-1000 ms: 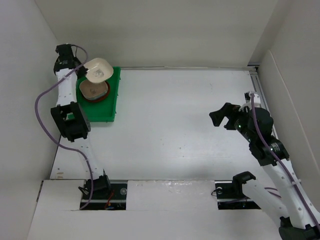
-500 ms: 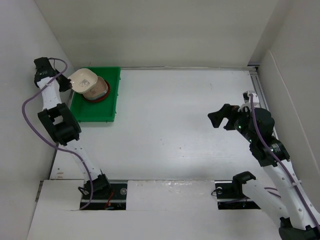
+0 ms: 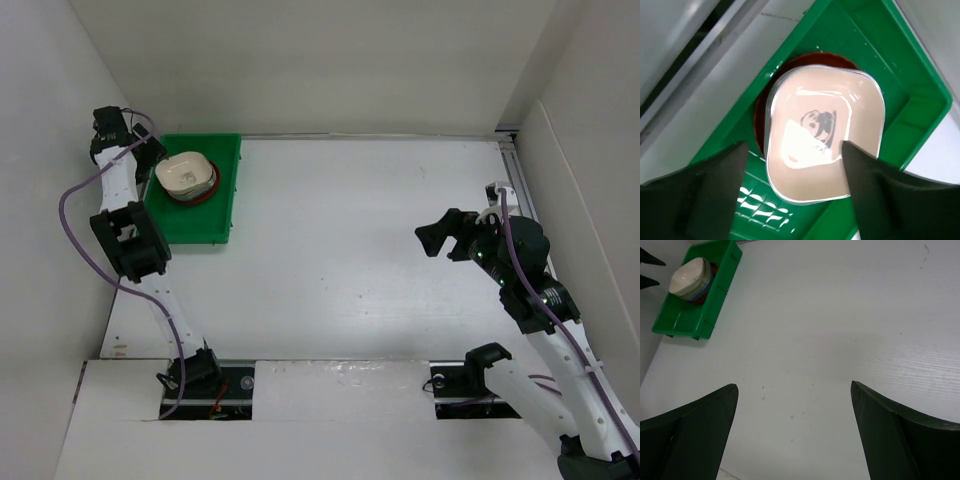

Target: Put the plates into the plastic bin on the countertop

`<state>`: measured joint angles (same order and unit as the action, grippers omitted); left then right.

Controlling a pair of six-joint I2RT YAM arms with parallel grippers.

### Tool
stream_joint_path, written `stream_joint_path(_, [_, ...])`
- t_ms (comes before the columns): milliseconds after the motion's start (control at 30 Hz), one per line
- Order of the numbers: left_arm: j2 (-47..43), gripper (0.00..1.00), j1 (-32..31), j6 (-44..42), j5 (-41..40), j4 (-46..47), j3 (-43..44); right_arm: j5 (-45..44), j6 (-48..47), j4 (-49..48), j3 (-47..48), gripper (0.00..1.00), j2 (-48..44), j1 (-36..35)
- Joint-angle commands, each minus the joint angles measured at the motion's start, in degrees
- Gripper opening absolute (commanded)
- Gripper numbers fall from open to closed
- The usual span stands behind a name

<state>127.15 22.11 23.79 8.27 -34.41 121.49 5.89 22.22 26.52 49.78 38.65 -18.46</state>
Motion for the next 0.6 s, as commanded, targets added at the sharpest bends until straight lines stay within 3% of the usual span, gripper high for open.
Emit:
stream_joint_path(0, [-0.68, 0.77, 0.74, 1.61, -2.90, -0.92, 4.01, 0.61, -0.77, -2.00, 1.90, 1.00, -0.51, -0.44])
stream_joint_path(33, [-1.29, 0.97, 0.13, 2.13, -2.91, -1.61, 5.32, 0.61, -0.77, -2.00, 1.90, 1.00, 0.01, -0.44])
stream_joint_path(67, [-2.08, 1.00, 0.13, 2.14, -2.91, -3.01, 7.60, 0.61, -0.77, -2.00, 1.90, 1.00, 0.02, -0.44])
stream_joint_path(167, [-7.33, 1.00, -1.89, 2.14, -1.68, -4.25, 9.90, 1.14, -1.29, -2.00, 1.90, 1.00, 0.02, -0.44])
stream_joint_path(300, [-18.32, 1.00, -12.05, -0.23, -11.30, -5.58, 8.42, 1.14, -1.30, -1.39, 4.27, 1.00, 0.55, -0.44])
stream_joint_path(433, [-33.16, 1.00, -19.45, -0.24, -17.06, -4.08, -4.57, -1.75, -2.44, 2.30, 9.10, 1.00, 1.77, -0.44])
stream_joint_path(567, [-53.54, 1.00, -19.47, 2.05, -12.67, 3.55, -25.56, -4.83, -3.58, 7.13, 15.25, 1.00, 2.30, -0.97])
